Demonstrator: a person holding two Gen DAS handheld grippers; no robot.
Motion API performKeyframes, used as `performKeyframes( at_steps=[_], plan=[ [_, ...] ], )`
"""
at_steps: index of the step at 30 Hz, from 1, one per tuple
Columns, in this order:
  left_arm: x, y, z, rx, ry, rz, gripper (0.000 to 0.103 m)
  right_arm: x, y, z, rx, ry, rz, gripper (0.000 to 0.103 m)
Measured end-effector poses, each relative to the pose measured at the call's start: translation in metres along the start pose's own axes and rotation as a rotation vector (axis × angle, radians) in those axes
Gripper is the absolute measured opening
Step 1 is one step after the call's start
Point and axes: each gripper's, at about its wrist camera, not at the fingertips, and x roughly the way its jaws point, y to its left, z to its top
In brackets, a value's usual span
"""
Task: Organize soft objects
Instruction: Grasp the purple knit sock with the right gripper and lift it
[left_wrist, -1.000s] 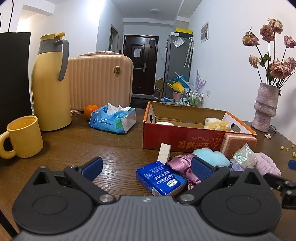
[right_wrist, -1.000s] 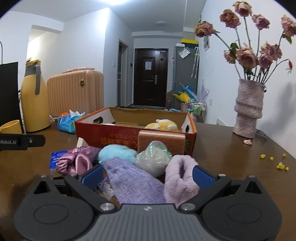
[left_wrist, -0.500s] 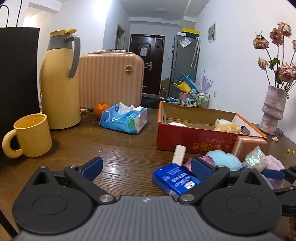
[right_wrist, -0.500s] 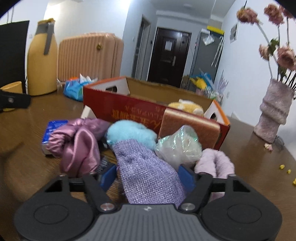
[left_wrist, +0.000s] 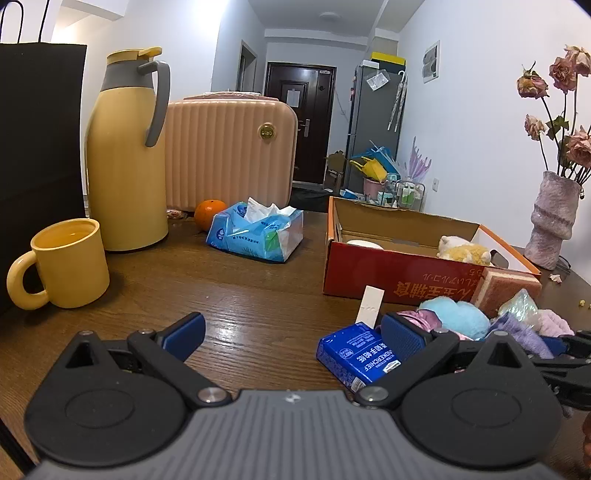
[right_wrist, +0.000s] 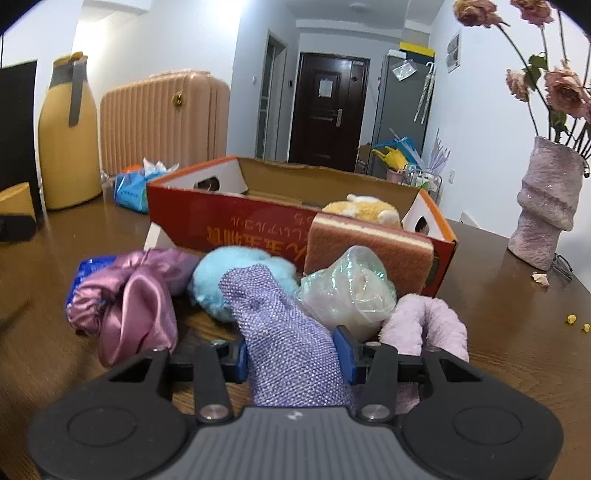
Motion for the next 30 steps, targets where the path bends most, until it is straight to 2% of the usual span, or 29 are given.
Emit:
performKeyframes(
  at_steps=[20, 30],
  plan=[
    [0.011, -0.009, -0.007, 0.050, 0.033, 0.014, 0.103, -0.059, -0.036, 0.013, 0.166, -0.257, -0.022, 0.043],
    [0.032, -0.031, -0.019, 0.151, 0.105, -0.033, 0.103, -0.068, -0.056, 0.013, 0.229, -0.287, -0.049, 0.043]
  ],
)
